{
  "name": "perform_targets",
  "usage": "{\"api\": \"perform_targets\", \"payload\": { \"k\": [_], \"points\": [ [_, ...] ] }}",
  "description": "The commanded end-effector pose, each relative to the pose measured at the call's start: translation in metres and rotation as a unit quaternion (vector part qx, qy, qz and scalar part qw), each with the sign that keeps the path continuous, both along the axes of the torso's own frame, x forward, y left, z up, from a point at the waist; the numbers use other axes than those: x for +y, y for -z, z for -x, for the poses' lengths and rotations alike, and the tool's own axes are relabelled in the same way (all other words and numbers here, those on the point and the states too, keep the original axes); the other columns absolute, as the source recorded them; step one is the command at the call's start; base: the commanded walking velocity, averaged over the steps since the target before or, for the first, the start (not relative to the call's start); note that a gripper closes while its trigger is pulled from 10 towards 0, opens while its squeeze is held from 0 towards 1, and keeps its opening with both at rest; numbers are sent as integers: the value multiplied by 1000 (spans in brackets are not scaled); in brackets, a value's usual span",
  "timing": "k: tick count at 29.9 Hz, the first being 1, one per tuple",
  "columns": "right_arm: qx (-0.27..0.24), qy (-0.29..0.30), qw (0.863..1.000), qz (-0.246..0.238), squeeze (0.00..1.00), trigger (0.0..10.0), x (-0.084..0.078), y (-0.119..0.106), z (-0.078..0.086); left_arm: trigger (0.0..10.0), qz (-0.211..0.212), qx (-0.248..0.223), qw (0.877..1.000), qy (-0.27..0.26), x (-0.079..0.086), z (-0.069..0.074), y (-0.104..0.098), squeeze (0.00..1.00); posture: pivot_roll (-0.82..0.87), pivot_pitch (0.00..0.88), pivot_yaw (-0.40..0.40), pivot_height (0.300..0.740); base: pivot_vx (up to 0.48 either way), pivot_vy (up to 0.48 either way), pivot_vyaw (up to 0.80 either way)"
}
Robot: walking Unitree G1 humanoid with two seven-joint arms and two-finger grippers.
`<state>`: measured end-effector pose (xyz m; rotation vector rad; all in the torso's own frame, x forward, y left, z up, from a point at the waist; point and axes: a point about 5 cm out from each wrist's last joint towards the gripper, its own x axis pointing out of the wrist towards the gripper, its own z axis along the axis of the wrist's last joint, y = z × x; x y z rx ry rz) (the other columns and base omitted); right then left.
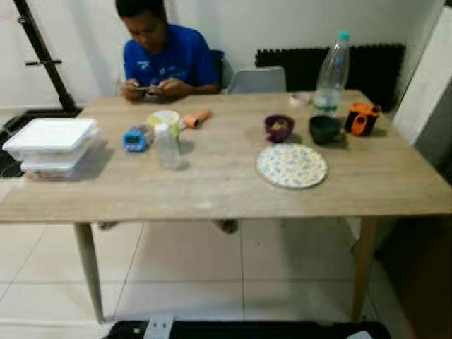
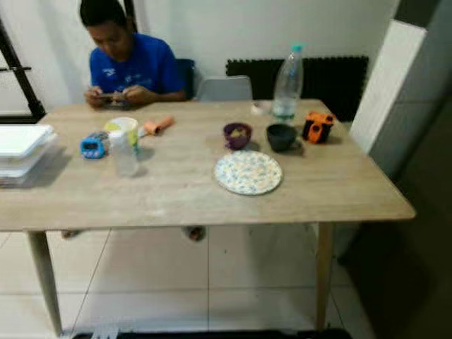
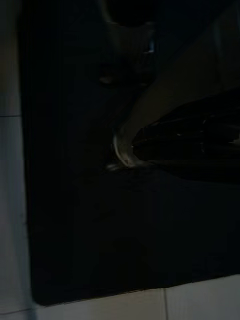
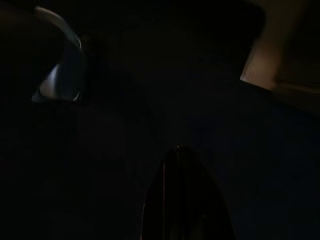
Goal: Restocking fridge
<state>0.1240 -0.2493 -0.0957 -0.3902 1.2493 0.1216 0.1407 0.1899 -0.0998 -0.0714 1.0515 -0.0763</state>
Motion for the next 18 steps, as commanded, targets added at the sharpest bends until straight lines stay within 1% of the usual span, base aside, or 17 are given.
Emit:
{"api": "perform_targets", "payload": {
  "k": [1, 2, 5, 6, 7, 8, 9, 10, 11, 12, 13, 14, 15, 16, 17, 18],
  "points": [
    [2, -7, 1000, -7, 0, 10000, 6, 2, 0, 10000, -9, -10, 1000, -26, 8, -3, -2, 0, -80, 17, -14, 740, 0, 0, 0],
    [2, -7, 1000, -7, 0, 10000, 6, 2, 0, 10000, -15, -18, 999, -38, 12, -6, -4, 0, -80, 17, -14, 740, 0, 0, 0],
    [2, -7, 1000, -6, 0, 10000, 6, 2, 1, 10000, -17, -51, 991, -118, 31, -18, -12, 12, -80, 17, -14, 740, 0, 0, 0],
    [3, -7, 1000, -6, 0, 10000, 6, 2, 1, 10000, -18, -65, 986, -151, 39, -22, -16, 1000, -80, 17, -14, 740, 0, 0, 0],
    [3, -7, 1000, -6, 0, 10000, 6, 2, 1, 10000, -18, -65, 986, -151, 39, -22, -16, 1000, -80, 17, -14, 740, 0, 0, 0],
    [2, -7, 1000, -6, 0, 10000, 6, 2, 1, 10000, -19, -75, 982, -173, 45, -26, -19, 1000, -80, 23, -14, 740, 0, 0, 0],
    [2, -7, 1000, -6, 0, 10000, 6, 2, 1, 10000, -21, -90, 975, -202, 54, -30, -23, 1000, -80, 23, -14, 740, 0, 0, 0],
    [3, -7, 1000, -6, 0, 10000, 6, 2, 1, 10000, -24, -110, 965, -236, 64, -36, -29, 1000, -80, 23, -14, 740, 0, 0, 0],
    [3, -7, 1000, -6, 0, 10000, 6, 2, 1, 10000, -24, -110, 965, -236, 64, -36, -29, 1000, -80, 23, -14, 740, 0, 0, 0],
    [3, -8, 1000, -6, 0, 10000, 6, 2, 1, 10000, -25, -128, 956, -262, 73, -41, -35, 1000, -80, 23, -14, 740, 0, 0, 0],
    [3, -8, 1000, -6, 0, 10000, 6, 2, 1, 10000, -25, -128, 956, -262, 73, -41, -35, 1000, -80, 23, -14, 740, 0, 0, 0],
    [3, -8, 1000, -5, 0, 10000, 6, 2, 2, 10000, -29, -161, 937, -309, 91, -48, -46, 1000, -80, 23, -14, 740, 0, 0, 0],
    [3, -8, 1000, -5, 0, 10000, 6, 2, 2, 10000, -31, -183, 922, -339, 102, -53, -54, 1000, -80, 23, -14, 740, 0, 0, 0],
    [3, -8, 1000, -4, 0, 10000, 5, 2, 1, 10000, -35, -205, 905, -372, 115, -56, -62, 1000, -79, 29, -19, 740, 0, 0, 0],
    [3, -8, 1000, -4, 0, 10000, 5, 2, 1, 10000, -35, -205, 905, -372, 115, -56, -62, 1000, -79, 29, -19, 740, 0, 0, 0],
    [3, -9, 1000, -4, 0, 10000, 5, 2, 1, 10000, -41, -228, 884, -406, 129, -58, -71, 1000, -79, 29, -19, 740, 0, 0, 0]
  ]
}}
